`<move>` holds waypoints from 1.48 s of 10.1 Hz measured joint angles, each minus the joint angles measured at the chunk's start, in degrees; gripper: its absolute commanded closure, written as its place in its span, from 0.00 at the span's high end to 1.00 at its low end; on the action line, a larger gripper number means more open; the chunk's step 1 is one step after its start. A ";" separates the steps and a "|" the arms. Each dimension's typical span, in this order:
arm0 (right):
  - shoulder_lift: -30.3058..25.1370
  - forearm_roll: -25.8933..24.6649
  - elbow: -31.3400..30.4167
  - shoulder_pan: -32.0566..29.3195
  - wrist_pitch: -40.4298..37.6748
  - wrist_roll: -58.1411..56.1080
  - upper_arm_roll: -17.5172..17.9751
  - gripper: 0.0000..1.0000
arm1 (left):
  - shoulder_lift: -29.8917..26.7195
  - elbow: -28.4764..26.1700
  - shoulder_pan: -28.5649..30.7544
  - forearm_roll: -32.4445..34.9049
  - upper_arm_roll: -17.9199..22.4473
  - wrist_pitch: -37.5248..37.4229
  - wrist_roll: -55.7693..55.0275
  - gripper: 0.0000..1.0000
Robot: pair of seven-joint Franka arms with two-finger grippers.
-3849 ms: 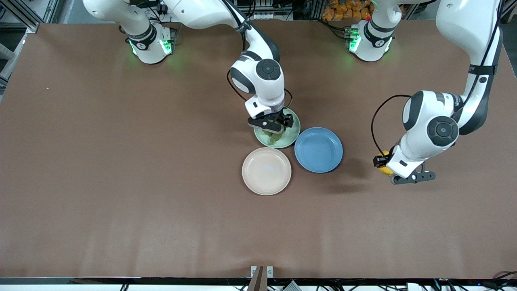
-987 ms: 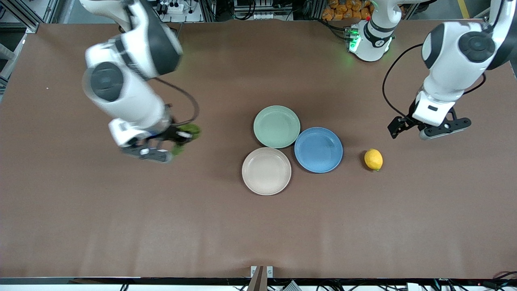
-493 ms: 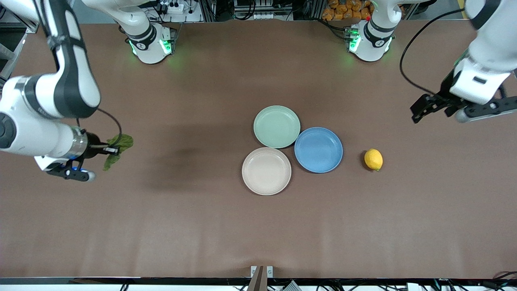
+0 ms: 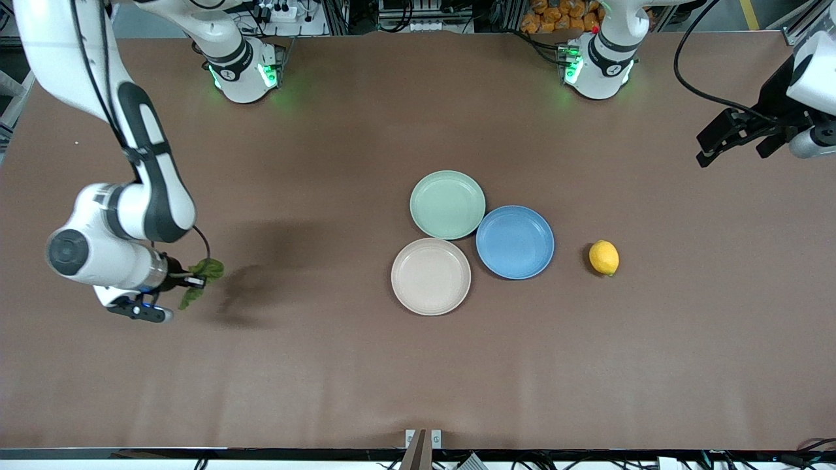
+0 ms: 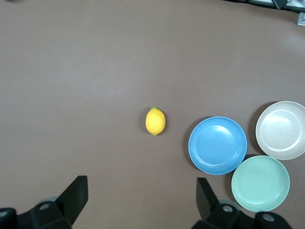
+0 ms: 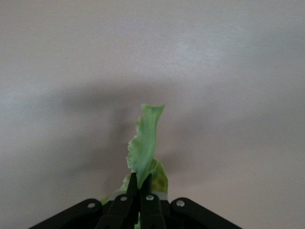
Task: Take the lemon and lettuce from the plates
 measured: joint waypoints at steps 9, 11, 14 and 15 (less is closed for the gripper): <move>-4.64 0.02 -6.68 2.83 -1.81 0.14 -0.14 1.00 | 1.45 3.93 0.28 0.18 -0.18 -8.48 6.59 1.00; -10.76 0.02 -5.92 2.45 -7.43 0.11 -0.38 1.00 | 1.91 3.93 0.29 0.21 -0.19 -8.76 7.03 1.00; -22.04 0.02 -5.44 0.56 -15.65 0.06 -0.55 1.00 | 2.37 3.96 0.37 0.22 -0.18 -8.81 7.04 1.00; -25.48 0.02 -5.47 0.22 -17.44 0.05 -0.55 1.00 | 2.42 4.03 0.52 0.22 -0.14 -8.81 7.03 1.00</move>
